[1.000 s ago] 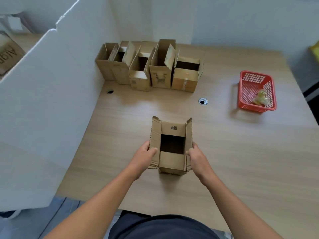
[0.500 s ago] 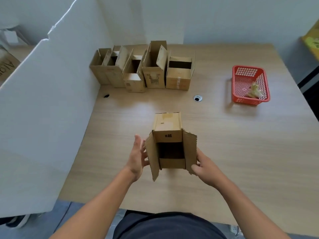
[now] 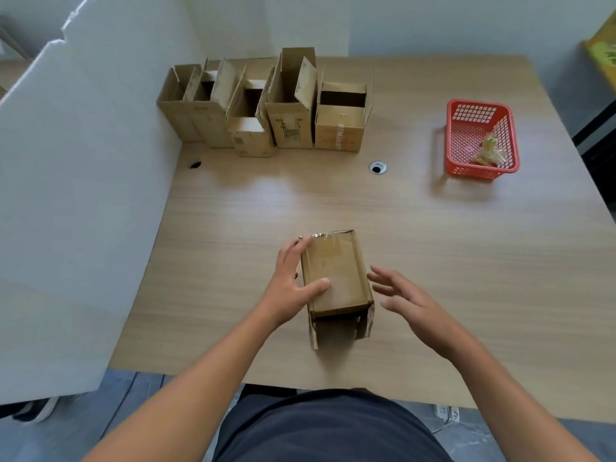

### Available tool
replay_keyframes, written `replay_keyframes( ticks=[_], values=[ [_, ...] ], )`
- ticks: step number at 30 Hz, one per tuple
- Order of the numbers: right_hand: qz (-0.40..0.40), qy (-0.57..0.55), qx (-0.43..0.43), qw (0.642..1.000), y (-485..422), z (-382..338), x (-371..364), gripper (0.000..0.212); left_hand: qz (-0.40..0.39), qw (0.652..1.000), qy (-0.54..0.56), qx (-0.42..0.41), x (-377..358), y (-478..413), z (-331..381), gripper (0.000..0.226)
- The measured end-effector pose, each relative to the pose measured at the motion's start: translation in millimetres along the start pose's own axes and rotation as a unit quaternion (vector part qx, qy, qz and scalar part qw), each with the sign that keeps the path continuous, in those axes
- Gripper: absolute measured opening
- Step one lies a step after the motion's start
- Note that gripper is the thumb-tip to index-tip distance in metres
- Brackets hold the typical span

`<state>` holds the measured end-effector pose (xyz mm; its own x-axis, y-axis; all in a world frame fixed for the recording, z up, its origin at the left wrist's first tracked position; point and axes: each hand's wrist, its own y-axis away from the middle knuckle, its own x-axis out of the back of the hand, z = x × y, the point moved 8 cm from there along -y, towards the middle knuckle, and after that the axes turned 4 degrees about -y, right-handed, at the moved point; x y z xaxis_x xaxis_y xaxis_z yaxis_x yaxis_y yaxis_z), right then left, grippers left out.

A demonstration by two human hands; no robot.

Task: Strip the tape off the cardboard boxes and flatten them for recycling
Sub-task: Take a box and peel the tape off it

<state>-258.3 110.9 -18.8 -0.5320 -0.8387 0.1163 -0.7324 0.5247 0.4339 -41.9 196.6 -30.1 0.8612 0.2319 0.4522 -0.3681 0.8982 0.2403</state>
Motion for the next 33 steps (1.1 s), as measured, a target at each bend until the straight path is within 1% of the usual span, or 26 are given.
replay_keyframes(
  ticks=[3, 4, 7, 9, 11, 12, 13, 15, 17, 18, 21, 22, 26, 29, 33],
  values=[
    [0.045, 0.018, 0.023, 0.999, -10.4, -19.1, -8.2, 0.053, 0.091, 0.995, -0.036, -0.024, 13.2, 1.1, 3.2, 0.057],
    [0.050, 0.043, 0.029, 0.997, -15.0, -23.3, -12.9, 0.053, 0.104, 0.993, -0.049, -0.021, 16.1, 1.5, 3.6, 0.050],
    [0.057, 0.194, 0.030, 0.979, -29.0, -31.8, -28.8, 0.069, 0.108, 0.990, -0.086, -0.003, 18.8, 6.0, 5.1, 0.039],
    [0.063, 0.296, 0.019, 0.953, -36.9, -34.1, -37.8, 0.076, 0.125, 0.986, -0.107, 0.016, 23.5, 11.1, 4.1, 0.031],
    [0.080, 0.415, 0.012, 0.906, -41.5, -33.7, -42.1, 0.079, 0.141, 0.982, -0.126, 0.026, 30.7, 14.3, 2.8, 0.022],
    [0.090, 0.453, 0.014, 0.887, -42.7, -33.7, -42.4, 0.079, 0.141, 0.981, -0.131, 0.029, 33.3, 14.7, 1.6, 0.019],
    [0.095, 0.469, 0.020, 0.878, -43.5, -34.5, -42.7, 0.079, 0.131, 0.982, -0.135, 0.031, 34.5, 14.8, 0.0, 0.018],
    [0.096, 0.469, 0.037, 0.877, -43.9, -36.2, -43.8, 0.080, 0.097, 0.985, -0.139, 0.032, 32.6, 14.4, -2.8, 0.015],
    [0.097, 0.456, 0.061, 0.882, -42.0, -38.0, -44.8, 0.083, 0.081, 0.988, -0.125, 0.029, 29.6, 14.1, -4.5, 0.013],
    [0.100, 0.442, 0.072, 0.888, -40.5, -38.7, -44.7, 0.085, 0.080, 0.990, -0.113, 0.025, 28.4, 13.6, -4.5, 0.017],
    [0.100, 0.398, 0.085, 0.908, -36.1, -37.5, -44.8, 0.091, 0.082, 0.992, -0.098, 0.009, 26.2, 7.5, 2.4, 0.038],
    [0.100, 0.396, 0.087, 0.908, -35.4, -37.2, -45.5, 0.092, 0.084, 0.992, -0.097, 0.006, 25.9, 3.7, 6.7, 0.039],
    [0.107, 0.421, 0.090, 0.896, -35.3, -38.3, -48.8, 0.093, 0.086, 0.989, -0.121, -0.004, 21.8, -12.0, 27.2, 0.024],
    [0.117, 0.432, 0.087, 0.890, -33.8, -37.8, -49.4, 0.093, 0.111, 0.980, -0.166, -0.012, 23.9, -16.5, 34.9, 0.010],
    [0.121, 0.419, 0.087, 0.896, -29.6, -34.8, -51.5, 0.093, 0.132, 0.955, -0.261, -0.054, 22.5, -14.8, 42.6, 0.013]
  ],
)
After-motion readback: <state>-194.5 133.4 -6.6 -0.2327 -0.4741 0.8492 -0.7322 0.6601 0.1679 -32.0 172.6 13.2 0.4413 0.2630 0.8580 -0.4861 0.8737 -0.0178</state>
